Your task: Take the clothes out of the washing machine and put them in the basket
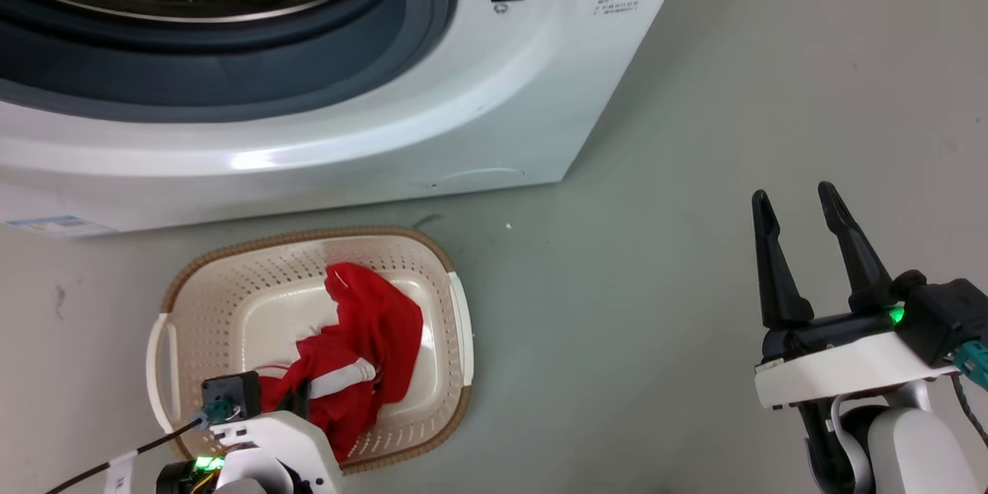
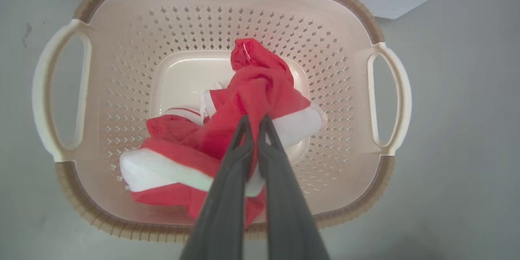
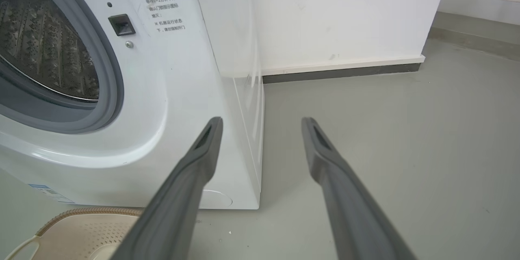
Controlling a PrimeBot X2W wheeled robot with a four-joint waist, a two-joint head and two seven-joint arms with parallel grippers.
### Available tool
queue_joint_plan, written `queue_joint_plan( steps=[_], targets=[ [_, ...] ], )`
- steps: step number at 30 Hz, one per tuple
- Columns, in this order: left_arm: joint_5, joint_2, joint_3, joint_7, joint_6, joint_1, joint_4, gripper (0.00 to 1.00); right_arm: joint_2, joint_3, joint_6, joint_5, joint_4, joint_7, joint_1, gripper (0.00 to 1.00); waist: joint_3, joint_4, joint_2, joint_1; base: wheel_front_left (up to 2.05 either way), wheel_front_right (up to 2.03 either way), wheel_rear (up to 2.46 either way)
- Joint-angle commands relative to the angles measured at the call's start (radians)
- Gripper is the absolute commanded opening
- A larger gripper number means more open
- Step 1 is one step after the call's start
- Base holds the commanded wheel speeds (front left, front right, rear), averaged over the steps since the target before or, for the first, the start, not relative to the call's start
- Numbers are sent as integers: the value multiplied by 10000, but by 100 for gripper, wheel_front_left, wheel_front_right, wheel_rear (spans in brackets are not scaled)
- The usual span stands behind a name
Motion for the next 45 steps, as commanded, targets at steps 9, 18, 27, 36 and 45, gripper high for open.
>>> queue_joint_plan(
  steps=[9, 18, 27, 36, 45],
  targets=[
    [-89, -194, 112, -58, -317, -877, 1407, 100, 5, -30, -3, -80, 318, -202, -299, 100, 342, -113, 0, -3, 0, 0, 0],
    [715, -223, 1188, -49, 95, 278, -988, 100, 2, -56, -3, -65, 633, -185, 18, 100, -1028, 256, 0, -3, 0, 0, 0],
    [2137, -621, 2388, -50, 240, 1605, -4116, 100, 3, -193, -3, -74, 609, 47, 507, 100, -2246, 627, 0, -3, 0, 0, 0],
    [3450, -973, 2929, -51, 124, 2486, -7060, 100, 2, -406, -3, -81, 384, 286, 1062, 100, -3052, 888, 0, -3, 0, 0, 0],
    [4255, -958, 2910, -51, 72, 2986, -8386, 100, 3, -492, -3, -20, 318, 411, 1450, 100, -3667, 1118, 0, -3, 0, 0, 0]
  ],
)
